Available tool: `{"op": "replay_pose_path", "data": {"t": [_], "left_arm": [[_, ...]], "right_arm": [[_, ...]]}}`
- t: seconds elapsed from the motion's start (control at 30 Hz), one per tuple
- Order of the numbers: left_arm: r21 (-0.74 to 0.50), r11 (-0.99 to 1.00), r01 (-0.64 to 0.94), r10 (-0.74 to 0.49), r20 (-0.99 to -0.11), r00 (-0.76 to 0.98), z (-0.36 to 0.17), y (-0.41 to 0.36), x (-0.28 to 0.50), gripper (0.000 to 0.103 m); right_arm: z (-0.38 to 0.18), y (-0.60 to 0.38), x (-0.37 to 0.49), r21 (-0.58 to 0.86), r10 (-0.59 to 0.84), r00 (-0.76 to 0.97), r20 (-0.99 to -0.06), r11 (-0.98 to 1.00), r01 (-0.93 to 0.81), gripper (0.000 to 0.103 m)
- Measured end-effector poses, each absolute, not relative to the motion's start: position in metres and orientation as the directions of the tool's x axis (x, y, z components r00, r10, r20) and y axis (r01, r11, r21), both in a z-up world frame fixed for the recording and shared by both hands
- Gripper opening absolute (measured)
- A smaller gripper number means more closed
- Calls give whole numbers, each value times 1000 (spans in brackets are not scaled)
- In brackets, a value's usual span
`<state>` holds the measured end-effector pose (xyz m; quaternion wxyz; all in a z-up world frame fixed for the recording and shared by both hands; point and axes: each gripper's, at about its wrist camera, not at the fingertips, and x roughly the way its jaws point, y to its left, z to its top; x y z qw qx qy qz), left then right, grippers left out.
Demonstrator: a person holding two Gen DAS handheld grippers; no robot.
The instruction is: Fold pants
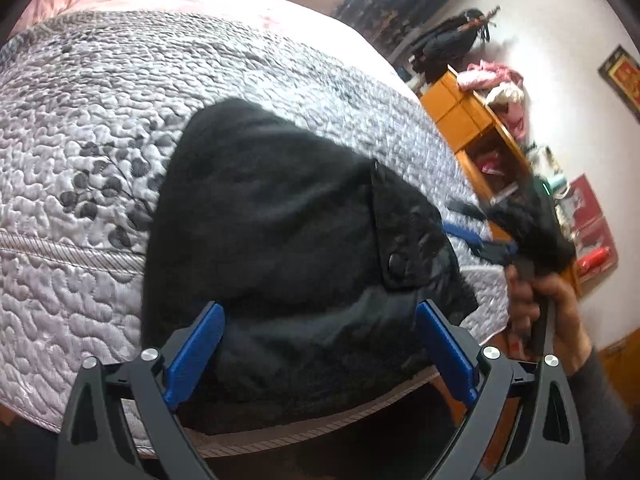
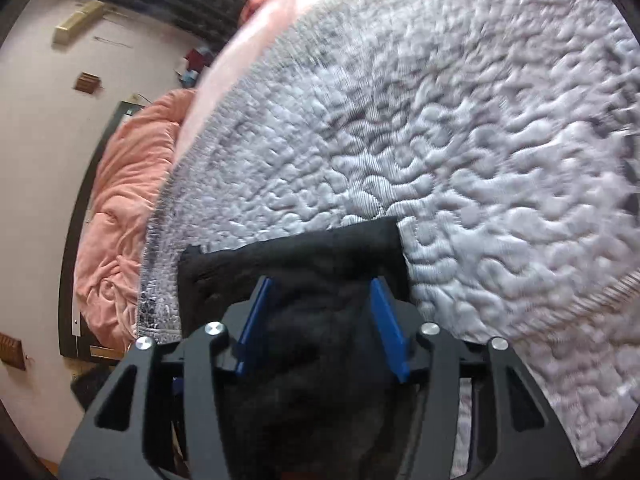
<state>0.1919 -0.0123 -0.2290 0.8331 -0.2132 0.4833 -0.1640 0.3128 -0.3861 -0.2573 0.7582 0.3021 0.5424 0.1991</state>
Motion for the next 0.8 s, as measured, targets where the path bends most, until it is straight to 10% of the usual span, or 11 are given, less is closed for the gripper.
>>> {"op": "replay_pose_path", "data": {"t": [0.3,0.43,0.57,0.8], "left_arm": [[-572,818,-56,-467,-718,516,-233,41,193,97],[-587,803,-100,-469,-727,501,-242,52,187,97],[-586,802,-116,-461,-731,503,-244,62,182,97],[-596,793,-124,-479,-737,476,-245,83,194,98]], "right_arm": [[-280,-395,222,727,675,279,-683,666,168,66],[-297,-378,211,733,687,262,-678,659,170,35],[-300,-375,205,689,639,266,-722,702,180,31],[-284,-388,193,700,649,282,-707,699,147,61]]}}
